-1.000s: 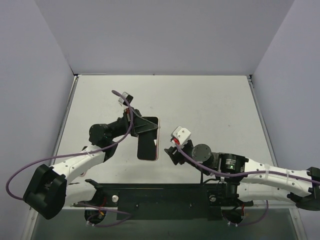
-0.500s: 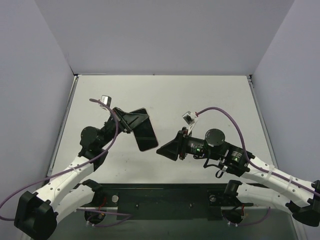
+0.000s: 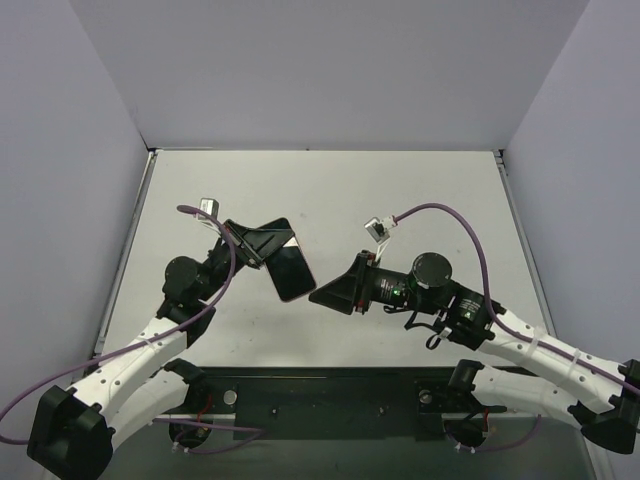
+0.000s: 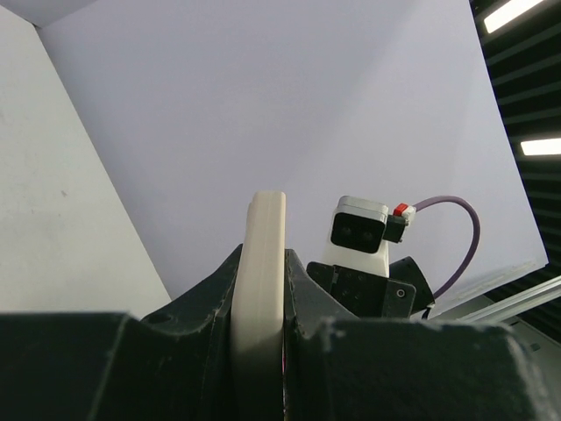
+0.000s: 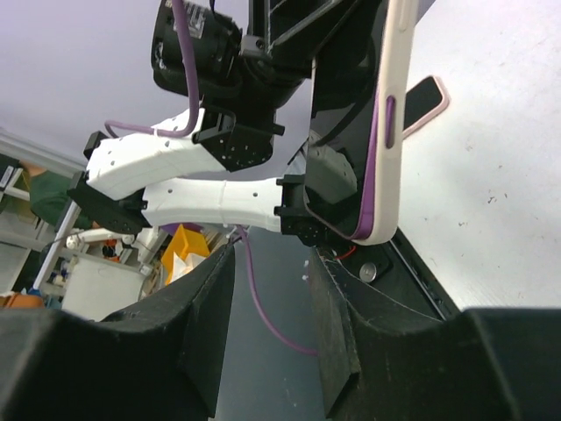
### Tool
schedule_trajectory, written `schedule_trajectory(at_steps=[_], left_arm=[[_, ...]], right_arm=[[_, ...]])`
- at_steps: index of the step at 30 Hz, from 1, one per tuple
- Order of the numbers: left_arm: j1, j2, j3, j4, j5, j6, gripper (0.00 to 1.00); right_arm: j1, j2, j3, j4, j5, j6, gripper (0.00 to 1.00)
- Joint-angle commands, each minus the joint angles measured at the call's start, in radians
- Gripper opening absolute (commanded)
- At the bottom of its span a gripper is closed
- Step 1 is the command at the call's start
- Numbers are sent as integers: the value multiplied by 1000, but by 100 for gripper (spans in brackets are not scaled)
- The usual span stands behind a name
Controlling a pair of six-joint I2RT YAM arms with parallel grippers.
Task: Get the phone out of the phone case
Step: Remove the phone case from the phone.
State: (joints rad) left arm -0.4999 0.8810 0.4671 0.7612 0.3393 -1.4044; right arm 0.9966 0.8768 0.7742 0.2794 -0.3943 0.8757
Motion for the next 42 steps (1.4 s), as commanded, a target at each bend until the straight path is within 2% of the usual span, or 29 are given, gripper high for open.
schedule_trajectory(at_steps=[1, 17, 30, 35, 42], left_arm=[[9, -13, 22, 102, -13, -22, 0], [17, 1, 19, 142, 3, -50, 0], [32, -7, 16, 151, 17, -68, 0], [32, -8, 8, 174, 21, -93, 0], [37, -22, 7, 136, 15, -51, 0]], right_arm=[[-32, 7, 13, 99, -11, 39, 35], [-76, 60, -30, 173, -35, 85, 35], [-81, 22, -50, 107, -12, 37, 35], [-84, 39, -52, 144, -23, 55, 35], [-82, 11, -49, 141, -29, 57, 35]])
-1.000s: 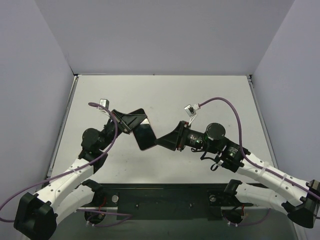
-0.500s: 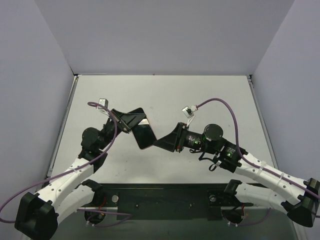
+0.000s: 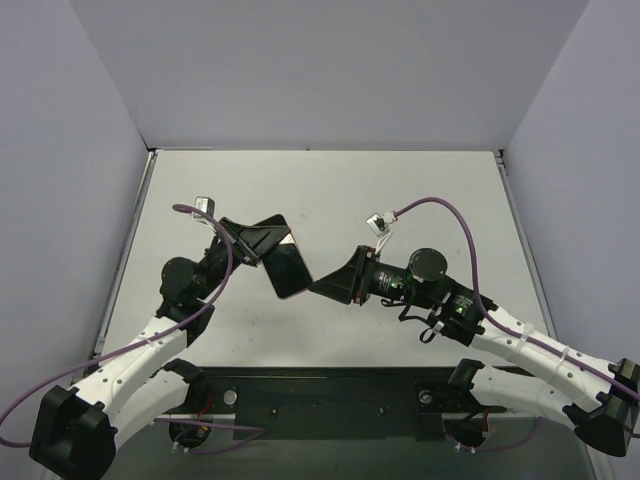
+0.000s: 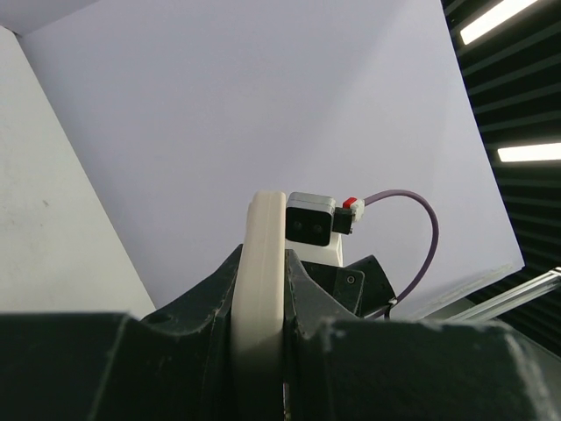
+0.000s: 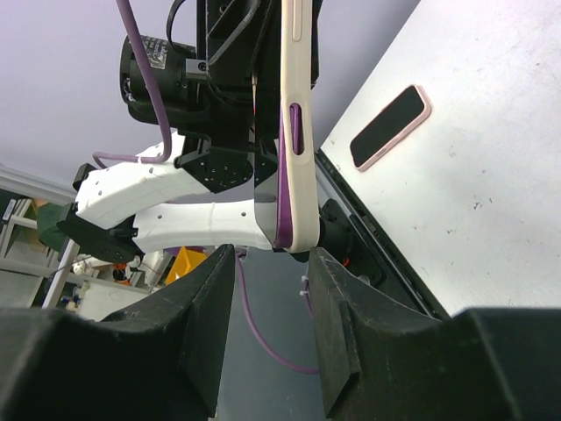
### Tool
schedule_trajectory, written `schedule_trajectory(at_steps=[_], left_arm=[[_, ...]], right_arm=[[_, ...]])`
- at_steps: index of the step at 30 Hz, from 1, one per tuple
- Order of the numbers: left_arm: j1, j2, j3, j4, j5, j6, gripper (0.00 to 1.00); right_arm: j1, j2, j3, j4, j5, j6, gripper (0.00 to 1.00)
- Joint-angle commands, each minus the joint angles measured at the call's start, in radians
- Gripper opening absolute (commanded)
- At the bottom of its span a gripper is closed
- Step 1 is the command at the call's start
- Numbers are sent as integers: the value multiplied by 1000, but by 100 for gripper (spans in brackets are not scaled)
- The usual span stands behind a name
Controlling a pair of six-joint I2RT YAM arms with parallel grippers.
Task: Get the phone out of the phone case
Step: Remove the phone case from the phone.
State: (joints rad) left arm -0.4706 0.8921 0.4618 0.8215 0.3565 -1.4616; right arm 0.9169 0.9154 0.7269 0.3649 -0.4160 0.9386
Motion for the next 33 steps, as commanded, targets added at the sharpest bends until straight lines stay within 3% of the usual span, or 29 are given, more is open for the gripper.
schedule_trajectory(at_steps=[1, 24, 33], left_arm=[[9, -35, 12, 74, -4, 9, 0], [15, -2, 12, 125, 25, -25, 0], [13, 11, 35, 136, 48, -61, 0]], right_arm=[[-4, -36, 0, 54, -9, -4, 35], [-13, 40, 6, 132, -35, 20, 36], [-13, 154, 0, 127, -24, -27, 36]])
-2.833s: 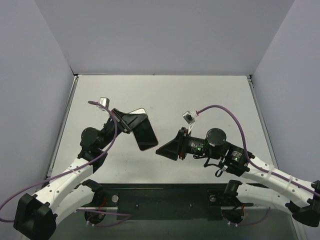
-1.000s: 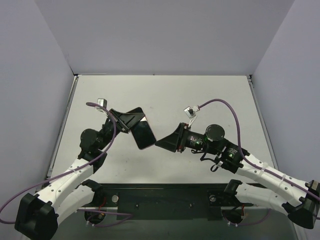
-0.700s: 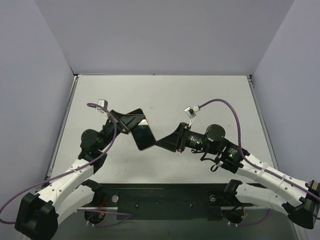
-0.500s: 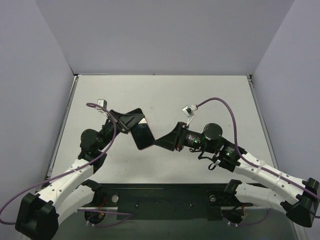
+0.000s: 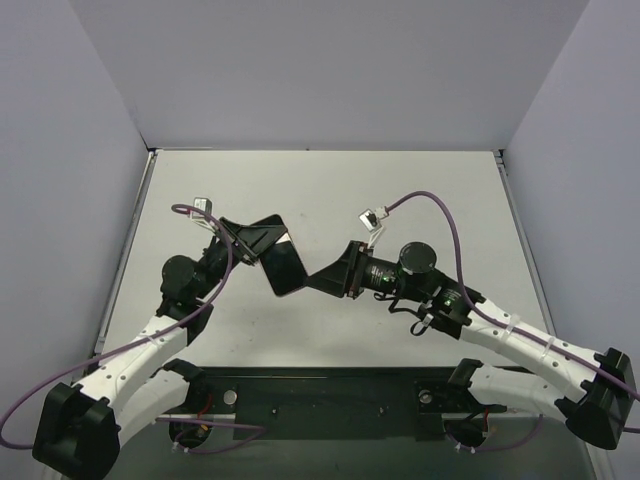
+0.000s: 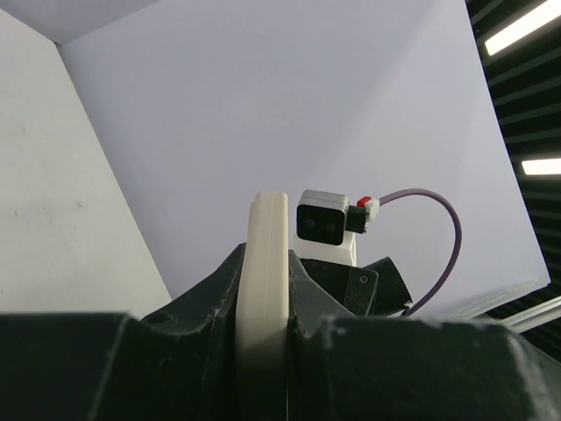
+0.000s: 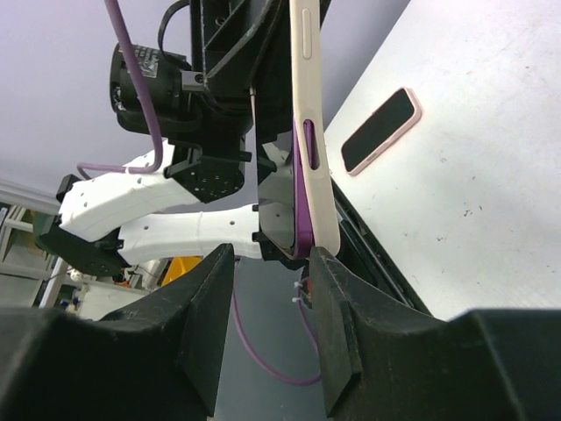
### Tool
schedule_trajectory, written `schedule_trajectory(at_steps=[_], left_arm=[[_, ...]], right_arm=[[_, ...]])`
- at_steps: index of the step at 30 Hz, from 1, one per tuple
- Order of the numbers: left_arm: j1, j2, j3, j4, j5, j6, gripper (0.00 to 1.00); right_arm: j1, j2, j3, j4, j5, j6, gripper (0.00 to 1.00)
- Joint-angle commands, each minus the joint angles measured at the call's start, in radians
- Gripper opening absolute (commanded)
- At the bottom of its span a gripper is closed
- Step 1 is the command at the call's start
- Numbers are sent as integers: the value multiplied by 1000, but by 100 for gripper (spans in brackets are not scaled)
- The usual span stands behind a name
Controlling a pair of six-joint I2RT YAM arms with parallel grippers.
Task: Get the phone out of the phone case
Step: Remove the phone case from the phone.
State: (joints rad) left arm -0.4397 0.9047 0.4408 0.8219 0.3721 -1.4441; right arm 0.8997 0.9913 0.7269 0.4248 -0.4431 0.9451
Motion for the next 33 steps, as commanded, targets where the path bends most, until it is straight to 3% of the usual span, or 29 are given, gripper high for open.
schedule_trajectory(at_steps=[1, 9, 19, 23, 24, 25, 26, 27, 28, 29, 30, 33], left_arm=[[-17, 0, 53, 149, 31, -94, 0], [-17, 45, 38, 264, 48, -214, 0], [-40, 77, 75, 202, 163, -148, 0], [-59, 48, 105, 100, 182, -64, 0], [-59, 30, 116, 62, 188, -24, 4], [-57, 14, 127, 27, 182, 5, 24], [-51, -22, 133, -62, 168, 57, 34], [-48, -42, 147, -110, 153, 94, 51], [-47, -87, 153, -221, 116, 166, 62], [-45, -108, 163, -266, 99, 201, 66], [-45, -150, 168, -350, 61, 270, 77], [-42, -233, 174, -501, -62, 385, 79]], right_arm=[[2, 104, -6, 75, 12, -37, 36], [4, 211, -15, 222, -23, 20, 35], [-59, 234, -52, 462, -65, 228, 32], [-58, 273, -60, 595, -88, 317, 7], [-59, 277, -64, 642, -88, 331, 3], [-59, 283, -82, 688, -86, 363, 0], [-65, 283, -92, 709, -85, 382, 0], [-68, 283, -106, 735, -79, 409, 0], [-73, 285, -113, 747, -78, 422, 0], [-73, 288, -119, 768, -83, 443, 0], [-73, 290, -122, 781, -86, 449, 0], [-76, 287, -145, 825, -95, 494, 0]])
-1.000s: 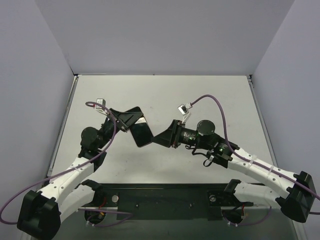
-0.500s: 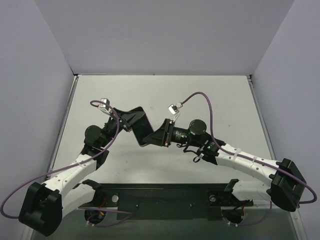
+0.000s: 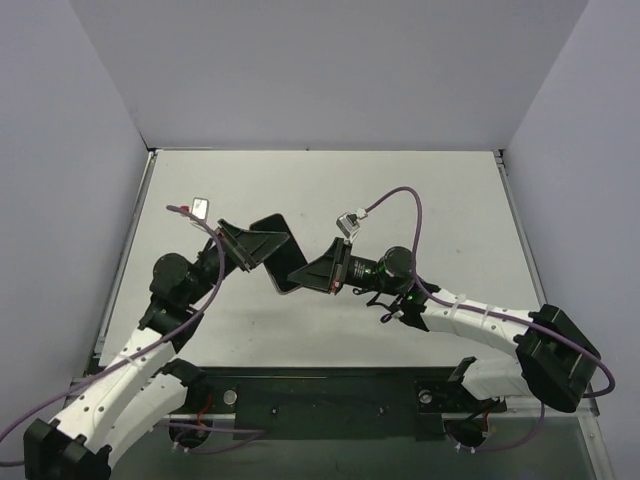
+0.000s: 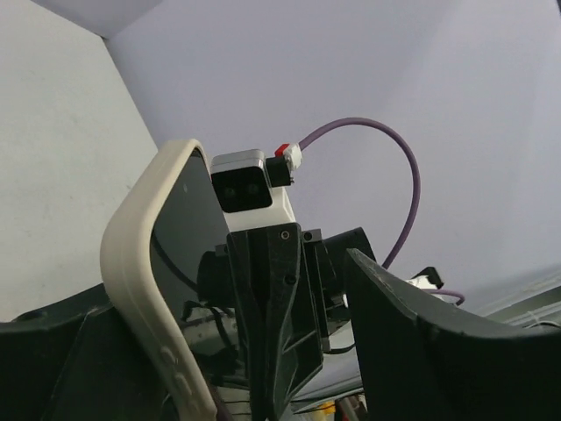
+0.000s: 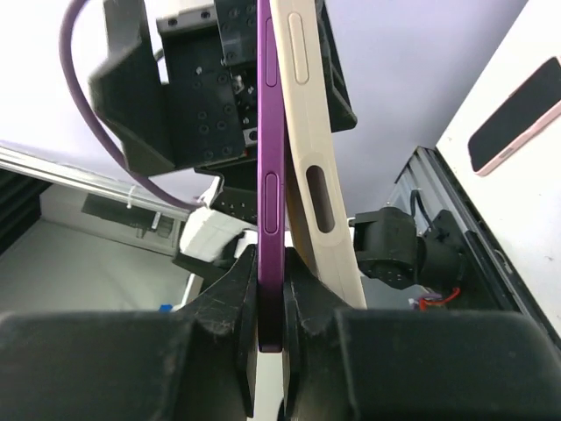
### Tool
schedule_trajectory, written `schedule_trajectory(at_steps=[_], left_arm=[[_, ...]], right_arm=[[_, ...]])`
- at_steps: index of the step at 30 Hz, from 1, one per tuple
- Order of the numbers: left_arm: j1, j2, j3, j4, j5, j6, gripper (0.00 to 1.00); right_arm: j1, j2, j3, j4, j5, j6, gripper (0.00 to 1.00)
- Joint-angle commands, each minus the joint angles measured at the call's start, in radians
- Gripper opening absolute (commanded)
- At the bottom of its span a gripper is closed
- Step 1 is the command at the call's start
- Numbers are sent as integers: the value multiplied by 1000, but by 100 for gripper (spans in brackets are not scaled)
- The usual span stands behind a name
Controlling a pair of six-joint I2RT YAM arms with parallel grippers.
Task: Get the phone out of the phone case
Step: Remove the phone case from the phone.
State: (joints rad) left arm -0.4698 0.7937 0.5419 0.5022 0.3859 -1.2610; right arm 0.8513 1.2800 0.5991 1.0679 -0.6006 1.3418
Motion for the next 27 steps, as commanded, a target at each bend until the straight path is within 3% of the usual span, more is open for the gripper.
schedule_trajectory(at_steps=[1, 3, 6, 15, 18, 27], left_arm=[[-12, -158, 69, -223, -99, 215, 79], [-10, -217, 52, -273, -165, 239, 79], [-10, -274, 21, -384, -261, 218, 70], [-9, -349, -56, -375, -193, 167, 70], [-9, -305, -85, -285, -90, 134, 68], [-26, -154, -140, -74, 19, 31, 56]], right_arm=[[-34, -8, -22, 191, 64, 103, 0], [-44, -28, -38, 204, 61, 114, 0], [-60, -76, -45, 118, 55, 73, 0], [-106, -160, -47, -28, 70, 5, 0], [-107, -156, -41, -33, 71, 16, 0], [-124, -136, -42, 12, 93, 69, 0]])
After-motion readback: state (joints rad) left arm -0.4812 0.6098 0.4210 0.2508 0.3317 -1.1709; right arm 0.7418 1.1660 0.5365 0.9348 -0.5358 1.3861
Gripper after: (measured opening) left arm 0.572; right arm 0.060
